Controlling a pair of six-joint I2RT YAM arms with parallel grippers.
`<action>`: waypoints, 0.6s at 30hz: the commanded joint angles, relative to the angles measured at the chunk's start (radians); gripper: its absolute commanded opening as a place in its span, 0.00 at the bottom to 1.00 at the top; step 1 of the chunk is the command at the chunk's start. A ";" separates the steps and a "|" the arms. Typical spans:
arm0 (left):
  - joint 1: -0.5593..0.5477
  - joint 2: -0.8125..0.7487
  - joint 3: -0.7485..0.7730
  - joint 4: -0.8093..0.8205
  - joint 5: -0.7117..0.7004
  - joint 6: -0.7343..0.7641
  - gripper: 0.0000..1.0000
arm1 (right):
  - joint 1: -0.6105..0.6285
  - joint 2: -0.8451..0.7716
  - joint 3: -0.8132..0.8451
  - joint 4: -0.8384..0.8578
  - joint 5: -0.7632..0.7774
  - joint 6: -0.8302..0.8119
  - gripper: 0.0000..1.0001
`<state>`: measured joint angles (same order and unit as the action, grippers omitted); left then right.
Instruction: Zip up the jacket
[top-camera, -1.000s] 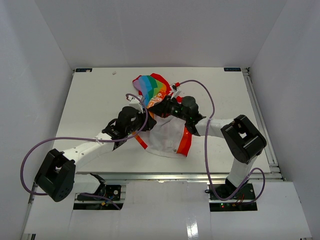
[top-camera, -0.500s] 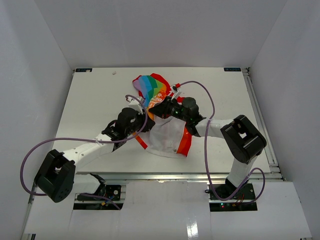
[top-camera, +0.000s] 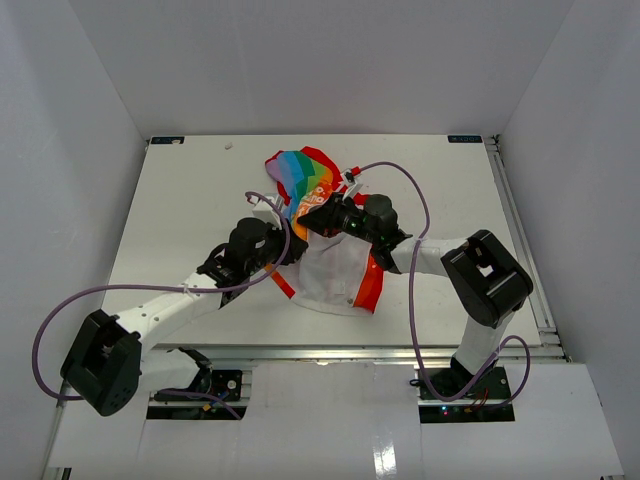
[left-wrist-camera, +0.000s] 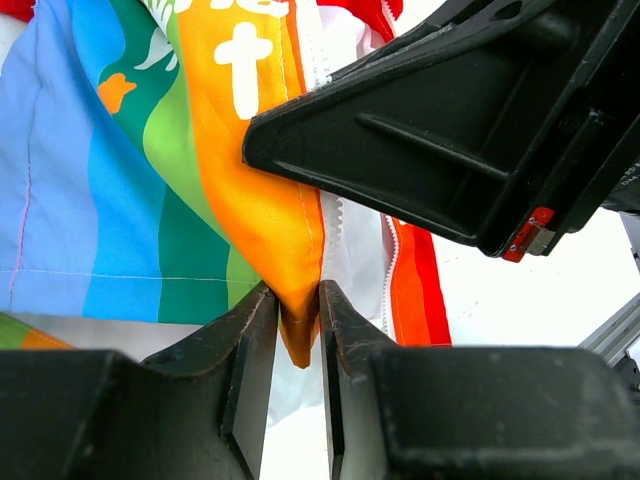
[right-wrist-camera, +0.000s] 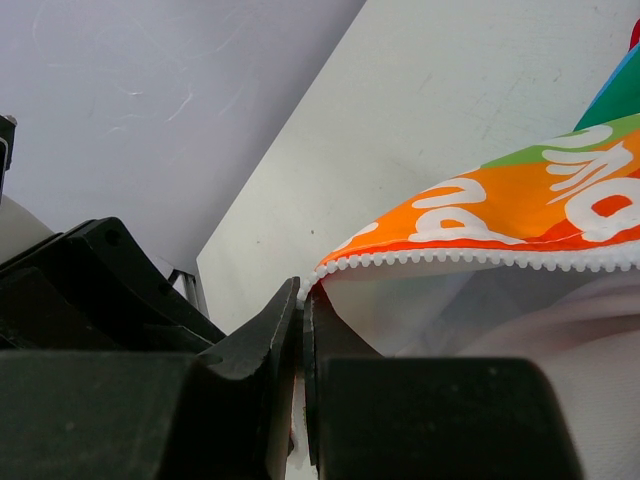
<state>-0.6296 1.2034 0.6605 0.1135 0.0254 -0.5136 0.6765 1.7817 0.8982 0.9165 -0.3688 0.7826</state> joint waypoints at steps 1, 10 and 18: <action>-0.001 -0.026 -0.012 0.015 0.004 0.012 0.30 | 0.003 0.001 -0.002 0.059 -0.004 -0.002 0.08; -0.001 -0.028 -0.002 -0.013 -0.010 0.018 0.37 | -0.001 0.003 0.002 0.047 -0.013 -0.011 0.08; -0.001 -0.041 0.000 -0.029 -0.010 0.028 0.38 | -0.002 0.001 0.004 0.046 -0.016 -0.012 0.08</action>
<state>-0.6296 1.1954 0.6605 0.0982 0.0225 -0.4975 0.6762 1.7821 0.8982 0.9165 -0.3718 0.7788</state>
